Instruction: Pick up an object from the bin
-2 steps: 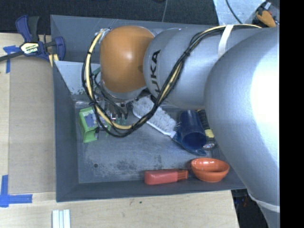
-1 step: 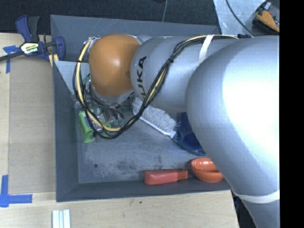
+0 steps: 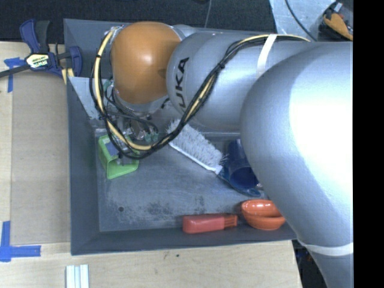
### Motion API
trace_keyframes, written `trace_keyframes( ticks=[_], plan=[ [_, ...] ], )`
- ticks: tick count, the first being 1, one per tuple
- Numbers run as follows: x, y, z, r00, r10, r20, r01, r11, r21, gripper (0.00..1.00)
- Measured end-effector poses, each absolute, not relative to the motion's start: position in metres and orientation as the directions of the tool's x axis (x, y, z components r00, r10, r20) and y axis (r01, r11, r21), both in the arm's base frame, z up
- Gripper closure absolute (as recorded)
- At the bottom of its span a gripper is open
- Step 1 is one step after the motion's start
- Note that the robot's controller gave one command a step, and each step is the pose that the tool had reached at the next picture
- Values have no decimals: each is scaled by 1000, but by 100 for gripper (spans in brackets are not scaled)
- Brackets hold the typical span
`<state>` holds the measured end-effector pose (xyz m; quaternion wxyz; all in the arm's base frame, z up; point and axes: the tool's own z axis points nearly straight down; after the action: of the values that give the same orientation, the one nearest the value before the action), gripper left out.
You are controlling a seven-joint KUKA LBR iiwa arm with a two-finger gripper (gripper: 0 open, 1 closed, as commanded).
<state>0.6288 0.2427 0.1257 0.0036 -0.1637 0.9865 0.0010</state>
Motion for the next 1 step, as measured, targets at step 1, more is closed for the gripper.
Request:
trace_keyframes(
  ticks=[1],
  plan=[
    [622,245,108,-857,-516,-8,-516,857,0,0]
  ],
)
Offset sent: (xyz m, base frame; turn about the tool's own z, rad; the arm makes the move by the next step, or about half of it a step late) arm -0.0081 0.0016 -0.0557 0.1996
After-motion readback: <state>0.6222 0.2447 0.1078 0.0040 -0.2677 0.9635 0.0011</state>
